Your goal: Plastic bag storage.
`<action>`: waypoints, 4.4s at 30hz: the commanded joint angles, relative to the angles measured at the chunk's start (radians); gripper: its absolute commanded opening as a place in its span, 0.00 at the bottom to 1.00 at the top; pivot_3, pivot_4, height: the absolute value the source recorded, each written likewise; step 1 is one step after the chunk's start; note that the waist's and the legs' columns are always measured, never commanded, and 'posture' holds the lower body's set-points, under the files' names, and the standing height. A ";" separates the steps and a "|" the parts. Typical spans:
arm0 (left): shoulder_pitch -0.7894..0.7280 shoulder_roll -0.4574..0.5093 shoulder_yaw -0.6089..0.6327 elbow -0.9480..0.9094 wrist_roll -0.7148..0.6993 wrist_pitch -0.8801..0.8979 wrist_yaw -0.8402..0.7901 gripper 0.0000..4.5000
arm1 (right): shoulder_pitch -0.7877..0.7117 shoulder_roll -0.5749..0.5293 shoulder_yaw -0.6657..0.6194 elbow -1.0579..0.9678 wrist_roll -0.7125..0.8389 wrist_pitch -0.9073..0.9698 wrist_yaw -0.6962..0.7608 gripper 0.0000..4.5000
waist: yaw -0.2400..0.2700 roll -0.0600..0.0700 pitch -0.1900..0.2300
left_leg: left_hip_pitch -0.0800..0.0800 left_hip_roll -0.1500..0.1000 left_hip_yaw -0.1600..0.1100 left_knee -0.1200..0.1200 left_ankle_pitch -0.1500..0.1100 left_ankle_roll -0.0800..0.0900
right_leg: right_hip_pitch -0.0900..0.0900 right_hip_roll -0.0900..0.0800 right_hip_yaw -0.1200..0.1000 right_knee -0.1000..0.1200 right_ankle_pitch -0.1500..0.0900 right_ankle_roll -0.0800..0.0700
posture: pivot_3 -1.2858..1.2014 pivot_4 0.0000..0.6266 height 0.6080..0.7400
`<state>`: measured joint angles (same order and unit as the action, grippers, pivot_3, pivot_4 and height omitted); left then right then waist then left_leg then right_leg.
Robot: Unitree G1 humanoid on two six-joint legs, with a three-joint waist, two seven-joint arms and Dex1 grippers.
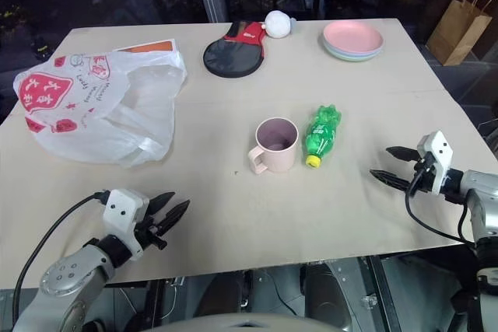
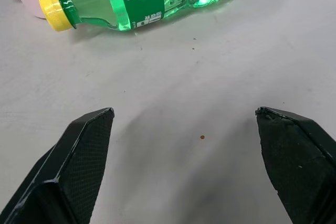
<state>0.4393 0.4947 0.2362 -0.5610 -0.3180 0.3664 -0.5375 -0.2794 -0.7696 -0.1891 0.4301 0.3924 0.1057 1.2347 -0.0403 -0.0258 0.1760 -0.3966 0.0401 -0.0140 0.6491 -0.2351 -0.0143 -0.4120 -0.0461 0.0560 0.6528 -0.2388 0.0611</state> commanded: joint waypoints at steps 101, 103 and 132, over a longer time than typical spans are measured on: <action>-0.290 0.085 0.185 -0.165 -0.647 0.338 0.073 0.01 | 0.062 0.086 0.049 -0.803 0.443 0.532 -0.133 1.00 | 0.004 -0.001 0.001 | -0.001 0.000 -0.002 0.001 0.000 0.000 | 0.000 0.001 -0.001 0.002 0.002 0.001 | 0.52 0.24 1.00; -0.232 0.155 0.263 -0.153 -0.687 0.352 0.016 0.01 | 0.054 0.091 0.130 -0.842 0.318 0.508 -0.213 1.00 | 0.004 -0.002 0.001 | -0.001 0.000 -0.002 0.001 0.000 0.000 | 0.000 0.001 -0.001 0.002 0.000 0.000 | 0.52 0.24 1.00; -0.158 0.216 0.417 -0.034 -0.668 0.298 -0.092 0.01 | -0.121 0.490 0.408 -0.551 -0.141 0.270 -0.649 1.00 | 0.001 -0.004 0.001 | -0.003 0.001 -0.003 -0.001 0.000 0.000 | -0.003 0.000 -0.002 0.001 0.001 -0.005 | 0.52 0.24 1.00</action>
<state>0.2822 0.7125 0.6382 -0.5611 -0.9829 0.6874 -0.6340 -0.3764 -0.2716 0.2742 -0.1213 0.2694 0.4196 0.6079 -0.0391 -0.0294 0.1769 -0.3993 0.0409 -0.0165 0.6477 -0.2356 -0.0141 -0.4150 -0.0456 0.0538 0.6542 -0.2377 0.0563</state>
